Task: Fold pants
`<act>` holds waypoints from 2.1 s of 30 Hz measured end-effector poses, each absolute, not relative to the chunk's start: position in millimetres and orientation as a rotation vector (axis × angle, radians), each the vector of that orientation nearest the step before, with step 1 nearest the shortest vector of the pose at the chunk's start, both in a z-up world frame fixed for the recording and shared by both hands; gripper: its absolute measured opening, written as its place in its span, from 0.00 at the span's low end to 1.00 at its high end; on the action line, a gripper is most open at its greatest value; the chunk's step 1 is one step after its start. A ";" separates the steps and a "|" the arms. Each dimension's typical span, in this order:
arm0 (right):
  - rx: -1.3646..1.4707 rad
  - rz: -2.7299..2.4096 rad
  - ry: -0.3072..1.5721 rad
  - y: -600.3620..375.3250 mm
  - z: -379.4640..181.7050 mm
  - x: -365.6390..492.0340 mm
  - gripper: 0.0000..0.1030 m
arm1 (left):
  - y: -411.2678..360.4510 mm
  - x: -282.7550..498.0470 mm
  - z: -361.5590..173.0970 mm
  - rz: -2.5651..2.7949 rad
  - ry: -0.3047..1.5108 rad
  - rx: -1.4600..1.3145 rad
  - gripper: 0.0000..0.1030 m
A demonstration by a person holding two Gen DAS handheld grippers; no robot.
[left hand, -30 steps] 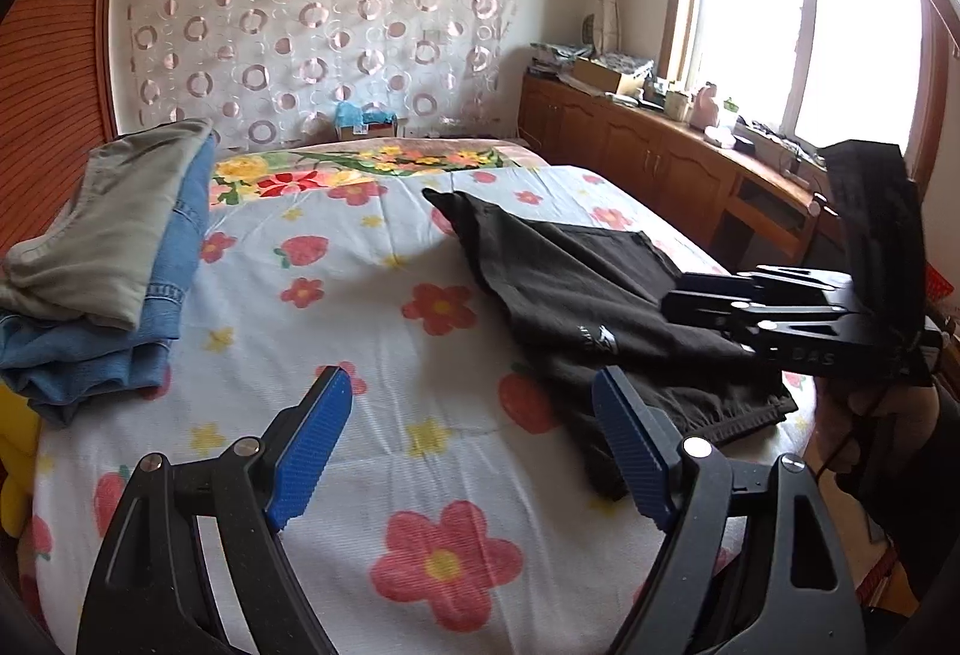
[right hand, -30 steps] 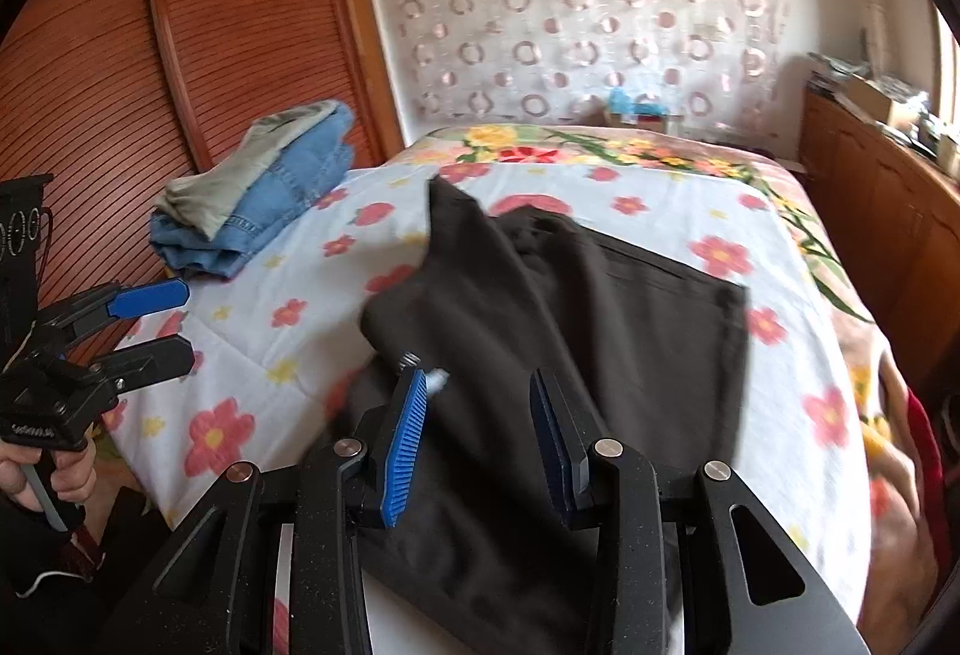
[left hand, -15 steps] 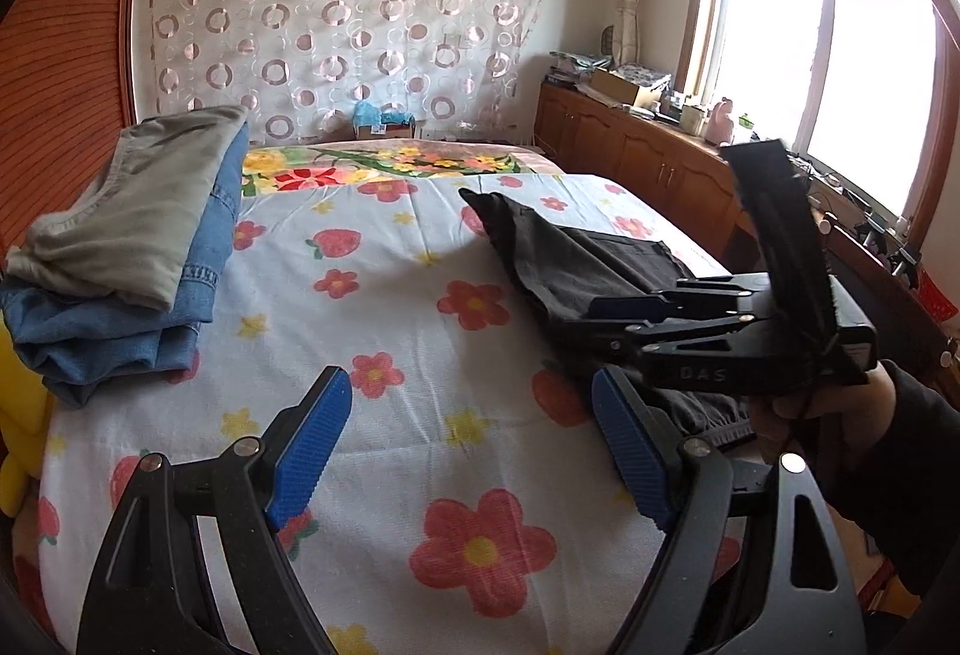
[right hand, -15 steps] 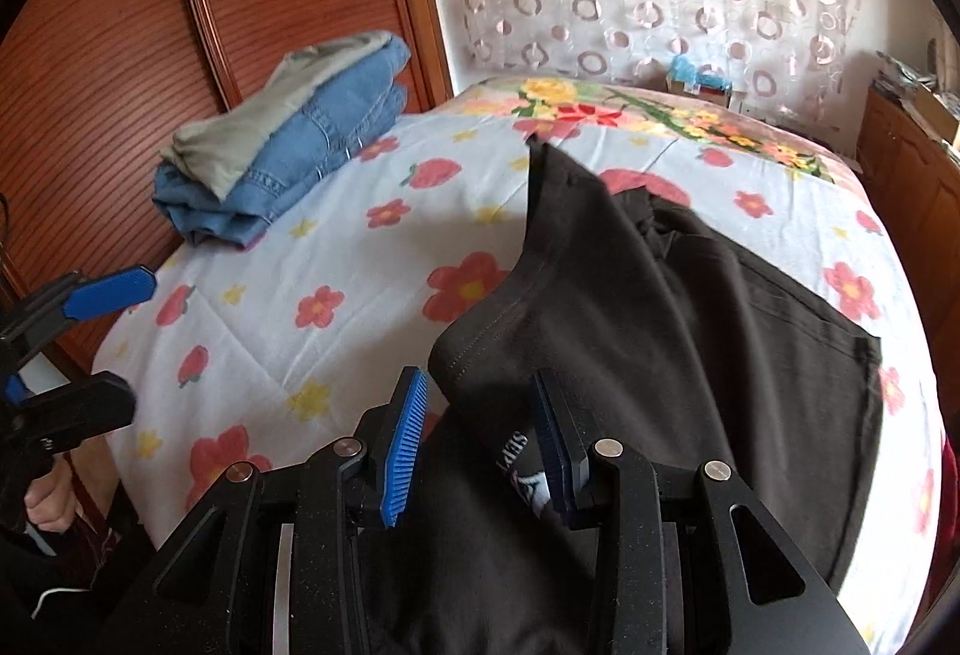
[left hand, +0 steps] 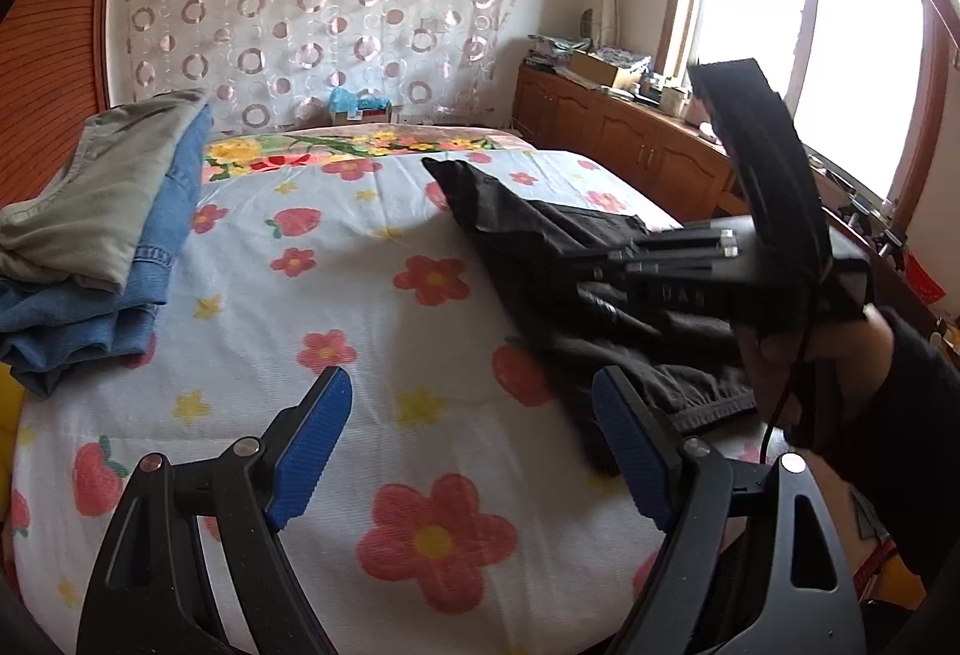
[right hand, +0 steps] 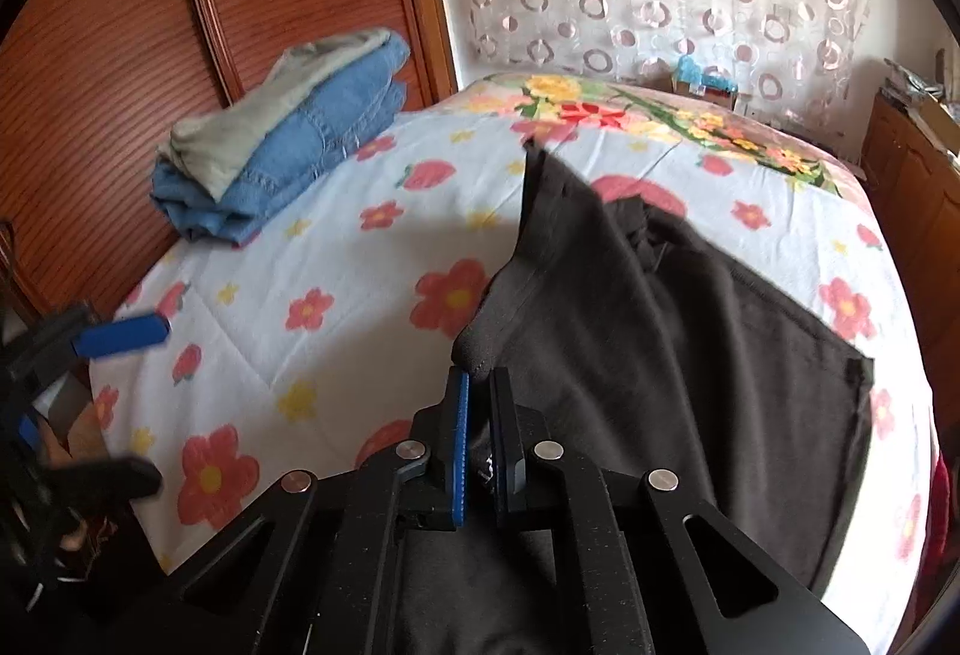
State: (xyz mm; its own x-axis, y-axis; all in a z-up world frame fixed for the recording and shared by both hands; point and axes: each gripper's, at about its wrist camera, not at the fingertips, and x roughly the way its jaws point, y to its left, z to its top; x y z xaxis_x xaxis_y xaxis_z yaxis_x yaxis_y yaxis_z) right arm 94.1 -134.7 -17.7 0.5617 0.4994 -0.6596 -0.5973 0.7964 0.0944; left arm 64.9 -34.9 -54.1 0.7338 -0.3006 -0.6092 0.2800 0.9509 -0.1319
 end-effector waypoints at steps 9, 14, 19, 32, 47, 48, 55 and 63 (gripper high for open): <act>-0.105 0.563 0.697 -170.0 -2.0 104.4 0.04 | -43.2 64.9 -57.3 -0.332 0.687 -0.021 0.81; -0.126 0.528 0.713 -178.1 -0.3 111.6 0.04 | -48.0 64.6 -61.2 -0.339 0.697 -0.016 0.81; -0.139 0.455 0.694 -184.5 1.8 119.6 0.04 | -52.7 67.9 -70.0 -0.343 0.721 -0.005 0.81; -0.117 0.379 0.742 -189.9 -15.7 131.4 0.30 | -58.8 75.5 -81.1 -0.338 0.751 0.004 0.81; -0.188 0.423 0.861 -175.9 -31.2 170.7 0.29 | -59.0 76.2 -89.1 -0.337 0.769 0.003 0.81; -0.189 0.419 0.859 -177.3 -31.4 172.2 0.23 | -59.0 75.9 -89.9 -0.337 0.770 0.003 0.81; -0.172 0.424 0.766 -186.0 -15.6 165.7 0.02 | -59.7 75.3 -93.3 -0.338 0.776 0.001 0.81; -0.135 0.458 0.583 -205.8 18.6 137.7 0.02 | -62.7 74.8 -94.0 -0.342 0.779 0.007 0.81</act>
State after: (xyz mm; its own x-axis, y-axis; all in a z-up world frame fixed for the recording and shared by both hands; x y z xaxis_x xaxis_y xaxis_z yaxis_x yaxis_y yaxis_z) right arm 137.7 -205.8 18.6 0.7379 0.3780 -0.5591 -0.4533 0.8914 0.0044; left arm 74.8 -62.7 -94.0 0.6596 -0.2996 -0.6893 0.3051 0.9449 -0.1188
